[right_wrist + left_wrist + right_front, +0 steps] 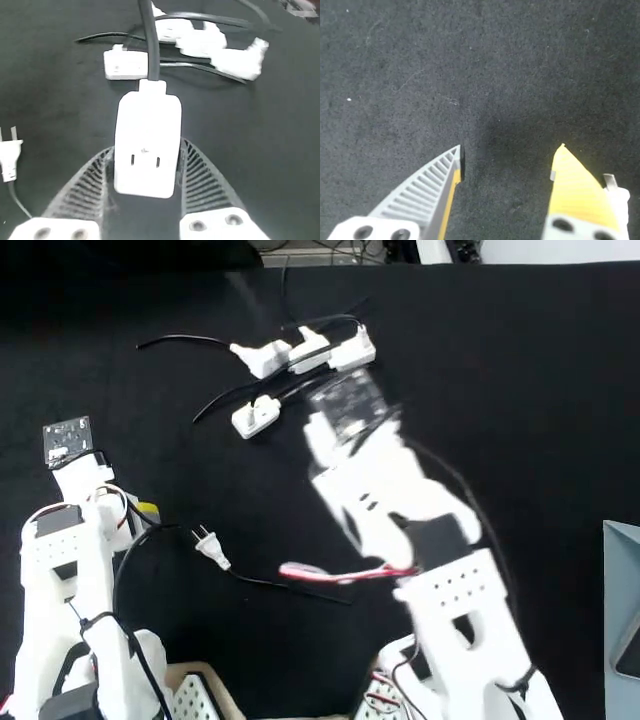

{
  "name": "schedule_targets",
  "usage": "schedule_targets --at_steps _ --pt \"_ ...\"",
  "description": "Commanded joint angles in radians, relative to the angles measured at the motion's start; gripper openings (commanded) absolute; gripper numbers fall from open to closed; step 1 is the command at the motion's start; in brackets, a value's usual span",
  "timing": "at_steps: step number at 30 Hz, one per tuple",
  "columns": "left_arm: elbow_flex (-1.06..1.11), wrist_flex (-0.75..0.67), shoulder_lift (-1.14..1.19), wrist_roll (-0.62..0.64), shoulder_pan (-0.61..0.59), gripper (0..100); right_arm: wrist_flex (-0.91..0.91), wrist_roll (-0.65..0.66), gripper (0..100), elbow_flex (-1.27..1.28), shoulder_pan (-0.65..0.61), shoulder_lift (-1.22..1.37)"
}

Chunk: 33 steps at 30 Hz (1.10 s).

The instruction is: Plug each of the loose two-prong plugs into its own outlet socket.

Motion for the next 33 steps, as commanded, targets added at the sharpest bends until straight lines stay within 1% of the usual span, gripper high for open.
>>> schedule_targets --at_steps 1,3,4,8,10,17,21,24,27,33 --pt "-0.008 -0.020 -0.023 0.000 0.004 29 -0.104 0.020 1.2 0.044 -0.087 0.015" --pt "-0.008 -0.020 -0.023 0.000 0.004 29 -0.124 0.012 2.2 0.048 -0.133 0.071" --pt "-0.008 -0.020 -0.023 0.000 0.004 29 -0.129 0.012 4.4 0.045 -0.155 0.104" --pt "-0.002 -0.040 -0.023 0.000 0.004 29 -0.120 0.012 20.3 0.005 -0.236 0.232" --pt "0.015 -0.060 -0.026 0.000 0.004 29 -0.118 0.012 25.0 -0.018 -0.256 0.280" --pt "0.016 -0.066 -0.032 0.005 -0.005 29 0.037 0.006 21.8 -0.114 -0.296 0.317" --pt "0.013 -0.068 -0.032 0.008 -0.027 29 0.081 -0.097 22.1 -0.119 -0.364 0.325" --pt "-0.010 -0.064 -0.028 0.011 -0.070 29 0.063 -0.124 22.1 -0.087 -0.433 0.328" --pt "-0.013 -0.068 -0.032 0.055 -0.090 29 0.009 -0.143 21.9 -0.074 -0.486 0.378" --pt "-0.013 -0.068 -0.032 0.071 -0.116 29 -0.080 -0.158 21.9 -0.153 -0.532 0.633"
